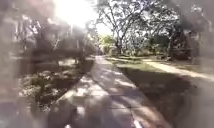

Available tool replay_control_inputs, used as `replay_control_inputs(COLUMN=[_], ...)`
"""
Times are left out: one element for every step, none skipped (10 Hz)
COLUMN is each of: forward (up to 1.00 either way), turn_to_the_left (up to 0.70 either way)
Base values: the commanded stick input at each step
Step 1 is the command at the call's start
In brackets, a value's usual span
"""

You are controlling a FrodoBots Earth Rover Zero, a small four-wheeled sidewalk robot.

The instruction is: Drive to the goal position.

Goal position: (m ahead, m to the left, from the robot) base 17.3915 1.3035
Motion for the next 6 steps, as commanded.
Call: replay_control_inputs(forward=[0.50,0.50,0.50,0.50,0.50,0.50], turn_to_the_left=[0.00,0.00,0.00,0.00,0.00,0.00])
